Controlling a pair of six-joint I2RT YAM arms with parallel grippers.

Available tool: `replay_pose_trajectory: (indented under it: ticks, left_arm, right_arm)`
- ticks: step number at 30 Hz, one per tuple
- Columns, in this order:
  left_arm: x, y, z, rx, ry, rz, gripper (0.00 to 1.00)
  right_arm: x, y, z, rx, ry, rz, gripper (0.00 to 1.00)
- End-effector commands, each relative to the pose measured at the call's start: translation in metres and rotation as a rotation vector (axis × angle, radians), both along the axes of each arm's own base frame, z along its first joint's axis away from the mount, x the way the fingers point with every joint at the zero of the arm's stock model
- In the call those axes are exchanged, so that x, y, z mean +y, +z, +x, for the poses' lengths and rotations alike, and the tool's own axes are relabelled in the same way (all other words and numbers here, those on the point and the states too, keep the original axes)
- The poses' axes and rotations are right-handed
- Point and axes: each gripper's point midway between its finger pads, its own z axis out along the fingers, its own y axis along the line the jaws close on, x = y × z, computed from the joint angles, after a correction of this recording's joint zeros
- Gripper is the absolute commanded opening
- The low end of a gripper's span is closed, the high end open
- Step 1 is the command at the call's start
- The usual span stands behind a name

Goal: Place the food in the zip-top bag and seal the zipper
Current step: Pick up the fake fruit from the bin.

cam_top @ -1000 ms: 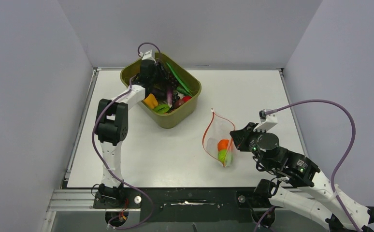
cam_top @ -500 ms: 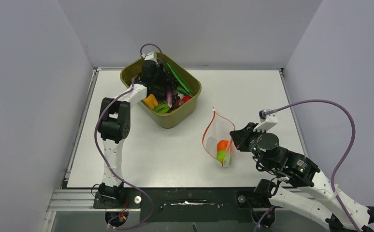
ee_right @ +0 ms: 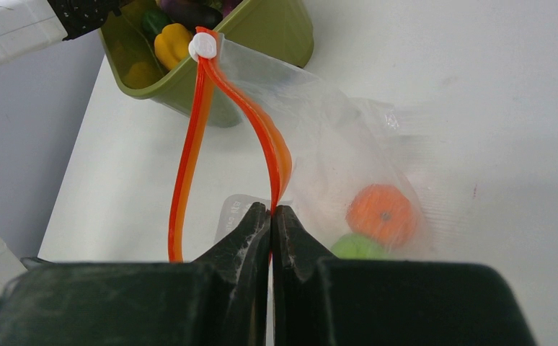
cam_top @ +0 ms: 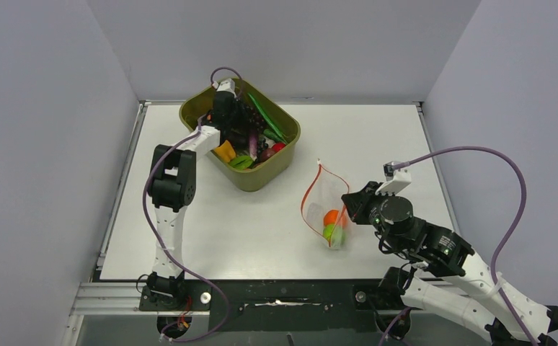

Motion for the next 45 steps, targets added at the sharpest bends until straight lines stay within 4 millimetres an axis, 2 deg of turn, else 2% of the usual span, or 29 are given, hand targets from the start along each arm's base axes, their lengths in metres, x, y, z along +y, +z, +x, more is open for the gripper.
replay_pose_trajectory:
  ticks: [1,6,12,24,26,37,41,45]
  left_arm:
    - [-0.006,0.048,0.006,-0.103,-0.021,-0.044,0.17]
    - [0.000,0.075,0.003,-0.157,-0.017,-0.024,0.11]
    - [0.009,0.117,-0.006,-0.232,-0.002,0.007,0.10]
    - [0.025,0.183,-0.037,-0.335,0.019,0.036,0.10]
    - [0.028,0.196,-0.044,-0.359,0.022,0.042,0.10]
    - [0.035,0.233,-0.082,-0.421,0.000,0.035,0.10]
    - [0.033,0.250,-0.102,-0.445,-0.024,0.011,0.10]
    - [0.023,0.267,-0.129,-0.490,-0.081,-0.022,0.10]
  right_arm:
    - [0.004,0.018,0.010,-0.060,-0.020,0.036,0.00]
    - [0.006,0.017,0.009,-0.046,-0.016,0.039,0.00]
    - [0.008,0.014,0.009,-0.045,-0.014,0.061,0.00]
    - [0.011,0.025,0.005,-0.040,0.007,0.084,0.00]
    - [0.011,0.026,0.005,-0.037,0.006,0.088,0.00]
    - [0.007,0.037,0.007,-0.063,-0.015,0.104,0.00]
    - [0.009,0.041,0.011,-0.072,-0.017,0.090,0.00]
    - [0.012,0.042,0.014,-0.070,-0.029,0.098,0.00]
